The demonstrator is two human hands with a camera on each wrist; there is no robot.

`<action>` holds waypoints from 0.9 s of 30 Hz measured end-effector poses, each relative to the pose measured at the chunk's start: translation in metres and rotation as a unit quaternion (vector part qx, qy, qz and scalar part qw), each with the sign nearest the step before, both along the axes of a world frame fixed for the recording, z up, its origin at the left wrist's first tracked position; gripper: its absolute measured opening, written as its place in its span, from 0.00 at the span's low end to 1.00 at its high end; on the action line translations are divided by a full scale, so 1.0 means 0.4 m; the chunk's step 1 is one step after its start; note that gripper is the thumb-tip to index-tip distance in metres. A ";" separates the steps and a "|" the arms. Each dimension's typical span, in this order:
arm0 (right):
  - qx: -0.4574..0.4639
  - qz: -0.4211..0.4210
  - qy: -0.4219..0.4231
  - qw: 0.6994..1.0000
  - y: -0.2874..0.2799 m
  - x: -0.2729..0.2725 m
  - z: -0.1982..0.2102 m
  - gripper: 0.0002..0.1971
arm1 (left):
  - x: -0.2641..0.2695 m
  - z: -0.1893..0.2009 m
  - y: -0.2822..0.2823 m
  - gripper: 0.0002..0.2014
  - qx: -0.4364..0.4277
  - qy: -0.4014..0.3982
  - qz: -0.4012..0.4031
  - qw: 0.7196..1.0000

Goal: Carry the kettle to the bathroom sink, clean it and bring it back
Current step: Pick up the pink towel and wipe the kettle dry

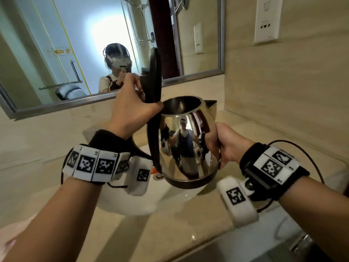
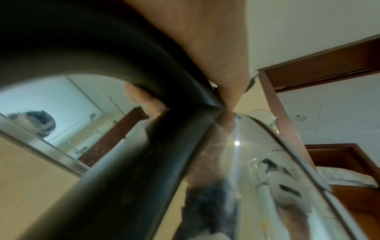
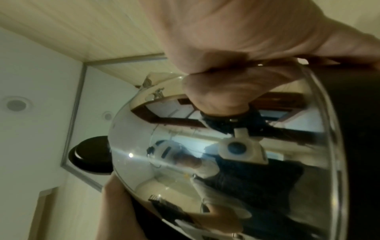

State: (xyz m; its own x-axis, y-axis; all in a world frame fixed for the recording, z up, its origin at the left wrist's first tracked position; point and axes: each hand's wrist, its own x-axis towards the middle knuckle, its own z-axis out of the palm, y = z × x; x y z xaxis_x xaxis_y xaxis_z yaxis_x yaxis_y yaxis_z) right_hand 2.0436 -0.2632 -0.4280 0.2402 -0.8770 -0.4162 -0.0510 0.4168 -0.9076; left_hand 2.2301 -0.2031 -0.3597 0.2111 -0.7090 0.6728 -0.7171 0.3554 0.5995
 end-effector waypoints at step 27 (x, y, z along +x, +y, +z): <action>-0.058 -0.275 -0.133 0.950 -0.058 -0.373 -0.131 0.21 | -0.407 -0.108 -0.160 0.23 0.096 0.007 -0.104 0.990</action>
